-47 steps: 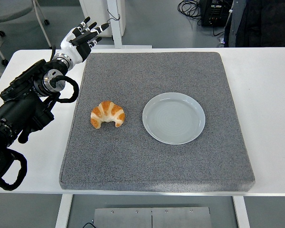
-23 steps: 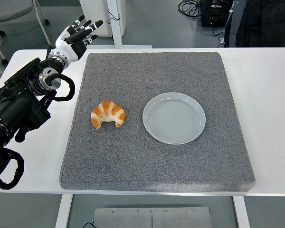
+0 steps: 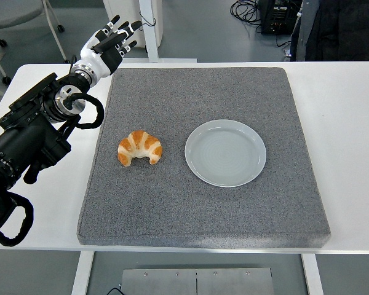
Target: Place the bread on the plate
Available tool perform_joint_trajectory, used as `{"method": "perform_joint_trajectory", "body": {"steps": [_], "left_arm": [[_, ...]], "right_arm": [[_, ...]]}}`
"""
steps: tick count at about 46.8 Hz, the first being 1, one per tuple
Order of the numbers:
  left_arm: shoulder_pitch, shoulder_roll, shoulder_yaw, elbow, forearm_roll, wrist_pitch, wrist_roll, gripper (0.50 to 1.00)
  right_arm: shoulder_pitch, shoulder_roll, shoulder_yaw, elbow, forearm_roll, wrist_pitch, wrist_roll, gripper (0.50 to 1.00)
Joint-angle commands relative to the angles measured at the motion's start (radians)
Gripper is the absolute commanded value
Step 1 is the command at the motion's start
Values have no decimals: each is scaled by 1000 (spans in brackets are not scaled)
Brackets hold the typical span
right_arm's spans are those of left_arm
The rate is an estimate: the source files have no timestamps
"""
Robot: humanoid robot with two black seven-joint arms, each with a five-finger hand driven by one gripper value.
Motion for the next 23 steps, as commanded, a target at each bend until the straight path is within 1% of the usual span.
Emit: {"method": "perform_joint_trajectory", "body": {"steps": [1, 10, 15, 20, 23], "left_arm": [[12, 19, 5, -51, 2, 8, 8, 993], [22, 62, 17, -151, 15, 19, 18, 993], [36, 104, 45, -239, 20, 30, 24, 993], [42, 150, 93, -332, 20, 59, 24, 993], [45, 170, 105, -372, 20, 62, 24, 993]], "right_arm": [[0, 0, 0, 0, 0, 0, 0, 1000], [0, 0, 0, 0, 0, 0, 0, 1000], [0, 0, 0, 0, 1, 0, 0, 1000], [0, 0, 0, 0, 1, 0, 0, 1000], [0, 0, 0, 0, 0, 0, 0, 1000]]}}
